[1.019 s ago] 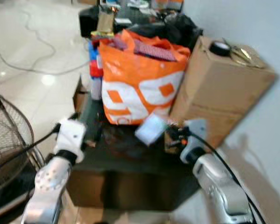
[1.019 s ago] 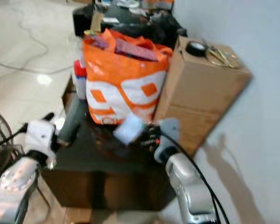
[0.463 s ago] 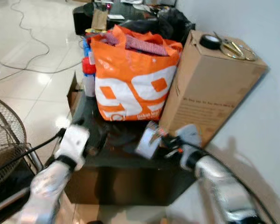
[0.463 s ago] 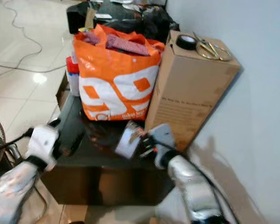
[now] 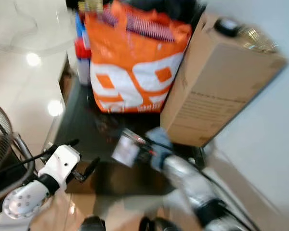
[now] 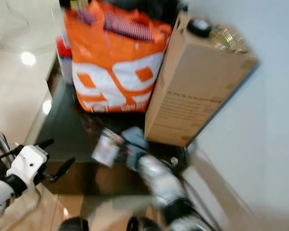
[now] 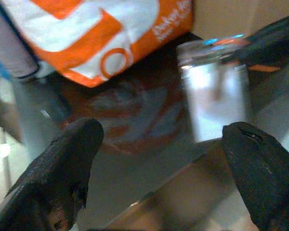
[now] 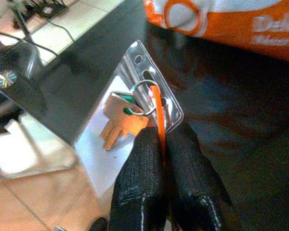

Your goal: Hang keys on a hook

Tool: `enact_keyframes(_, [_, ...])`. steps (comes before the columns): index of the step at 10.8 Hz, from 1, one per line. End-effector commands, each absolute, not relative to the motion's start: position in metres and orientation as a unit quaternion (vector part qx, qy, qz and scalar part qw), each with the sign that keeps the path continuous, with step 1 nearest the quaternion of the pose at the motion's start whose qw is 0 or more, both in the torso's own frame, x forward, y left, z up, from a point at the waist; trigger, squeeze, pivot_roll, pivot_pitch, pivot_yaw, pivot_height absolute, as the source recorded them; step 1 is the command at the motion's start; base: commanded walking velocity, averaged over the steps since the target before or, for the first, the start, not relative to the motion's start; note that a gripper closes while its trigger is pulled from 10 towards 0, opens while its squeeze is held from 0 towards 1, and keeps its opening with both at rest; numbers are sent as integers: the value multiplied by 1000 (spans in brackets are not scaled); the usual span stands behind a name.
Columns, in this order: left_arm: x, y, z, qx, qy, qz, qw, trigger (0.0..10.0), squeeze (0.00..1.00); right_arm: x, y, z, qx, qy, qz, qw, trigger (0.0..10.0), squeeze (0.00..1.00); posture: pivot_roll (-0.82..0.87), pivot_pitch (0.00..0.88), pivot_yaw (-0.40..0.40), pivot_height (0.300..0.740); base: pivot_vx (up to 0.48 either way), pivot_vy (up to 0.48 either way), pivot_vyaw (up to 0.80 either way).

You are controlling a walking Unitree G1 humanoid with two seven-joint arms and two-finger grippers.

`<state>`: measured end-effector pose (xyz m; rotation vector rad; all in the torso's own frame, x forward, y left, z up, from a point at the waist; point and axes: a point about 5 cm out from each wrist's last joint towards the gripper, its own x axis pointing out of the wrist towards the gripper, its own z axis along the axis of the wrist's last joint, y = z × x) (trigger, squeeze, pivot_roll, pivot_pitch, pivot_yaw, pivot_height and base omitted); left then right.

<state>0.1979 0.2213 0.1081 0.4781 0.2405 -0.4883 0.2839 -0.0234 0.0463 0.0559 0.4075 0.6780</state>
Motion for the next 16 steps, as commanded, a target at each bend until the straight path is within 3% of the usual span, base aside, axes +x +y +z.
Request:
enact_keyframes(1, [194, 215, 108, 227, 124, -270, 927, 10000, 286, 287, -31, 35, 43, 223, 283, 932, 10000, 0, 162, 243, -189, 740, 0, 0, 0])
enact_keyframes(3, [186, 215, 108, 220, 144, -292, 919, 10000, 290, 290, -27, 20, 90, 271, 196, 938, 10000, 0, 162, 265, -194, 740, 0, 0, 0])
enact_keyframes(6, [182, 214, 112, 218, 147, -299, 917, 10000, 290, 289, -22, 14, 127, 294, 154, 935, 10000, 0, 166, 288, -196, 740, 0, 0, 0])
enact_keyframes(7, [180, 214, 113, 218, 149, -300, 917, 10000, 286, 287, -15, 12, 147, 306, 167, 926, 10000, 1000, 167, 298, -197, 740, 0, 0, 0])
enact_keyframes(10, [180, 213, 115, 217, 152, -297, 917, 10000, 286, 289, -1, 22, 180, 281, 215, 918, 10000, 1000, 167, 305, -201, 740, 0, 0, 0])
enact_keyframes(14, [181, 212, 116, 217, 152, -297, 917, 10000, 286, 290, -1, 31, 57, 212, 316, 923, 10000, 1000, 159, 303, -199, 740, 0, 0, 0])
enact_keyframes(16, [182, 212, 116, 217, 152, -296, 918, 10000, 286, 291, -5, 30, 10, 197, 312, 929, 10000, 1000, 159, 301, -200, 740, 0, 0, 0])
